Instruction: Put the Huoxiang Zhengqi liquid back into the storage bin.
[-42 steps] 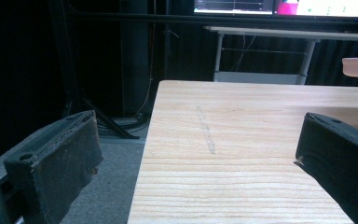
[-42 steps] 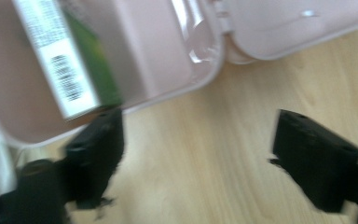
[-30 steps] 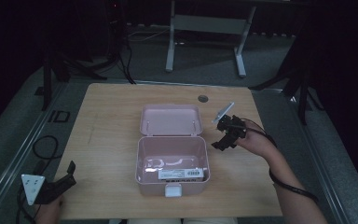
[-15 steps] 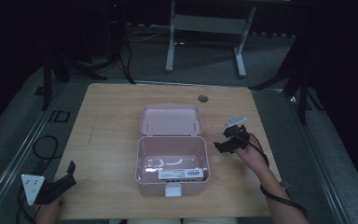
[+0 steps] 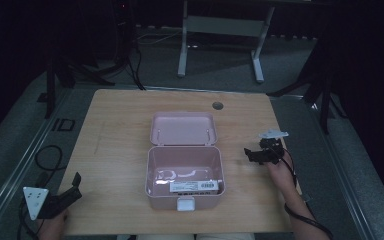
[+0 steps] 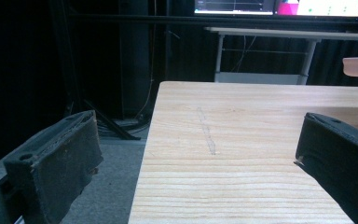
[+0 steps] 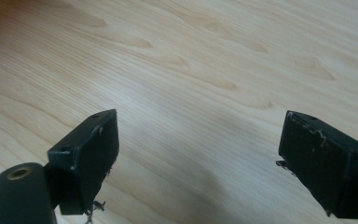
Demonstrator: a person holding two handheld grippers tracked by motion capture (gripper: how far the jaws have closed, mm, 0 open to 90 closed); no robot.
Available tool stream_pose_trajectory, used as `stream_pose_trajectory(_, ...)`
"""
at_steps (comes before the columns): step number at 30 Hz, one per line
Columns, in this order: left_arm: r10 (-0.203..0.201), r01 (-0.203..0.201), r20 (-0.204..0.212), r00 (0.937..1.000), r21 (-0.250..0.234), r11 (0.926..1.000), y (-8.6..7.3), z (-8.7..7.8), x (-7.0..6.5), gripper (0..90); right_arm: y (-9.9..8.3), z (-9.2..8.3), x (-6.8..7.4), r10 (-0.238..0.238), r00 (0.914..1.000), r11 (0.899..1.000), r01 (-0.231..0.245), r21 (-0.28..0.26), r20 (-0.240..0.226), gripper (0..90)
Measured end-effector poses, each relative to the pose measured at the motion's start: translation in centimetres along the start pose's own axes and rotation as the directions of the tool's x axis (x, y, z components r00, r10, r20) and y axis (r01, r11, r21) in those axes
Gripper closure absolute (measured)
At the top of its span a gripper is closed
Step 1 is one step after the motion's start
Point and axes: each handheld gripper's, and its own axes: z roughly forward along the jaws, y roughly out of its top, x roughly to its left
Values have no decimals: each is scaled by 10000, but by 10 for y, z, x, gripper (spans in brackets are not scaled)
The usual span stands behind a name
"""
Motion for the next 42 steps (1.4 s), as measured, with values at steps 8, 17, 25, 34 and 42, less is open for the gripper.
stream_pose_trajectory(8, -3, 3, -25, 10000, 1, 10000, 0, 0, 0, 4, -26, -14, -19, 1057, 9920, 9889, -976, -1118, 694, 119)
stream_pose_trajectory(17, 1, -1, -37, 10000, -5, 10000, 0, 0, 0, 4, -60, -29, -33, 2326, 9695, 9597, -2158, -1798, 778, 109)
stream_pose_trajectory(25, -4, 4, -46, 10000, -18, 10000, 0, 0, 0, 4, -71, -41, -32, 2851, 9531, 9349, -2530, -2490, 1018, 109)
stream_pose_trajectory(34, 18, -18, -34, 10000, 6, 10000, 0, 0, 0, 4, -83, -50, -33, 3078, 9351, 9297, -2564, -2644, 1755, 109)
stream_pose_trajectory(42, -56, 56, -98, 9999, -70, 10000, 0, -1, 0, 4, -89, -53, -32, 3011, 9359, 9300, -2458, -2734, 1830, 109)
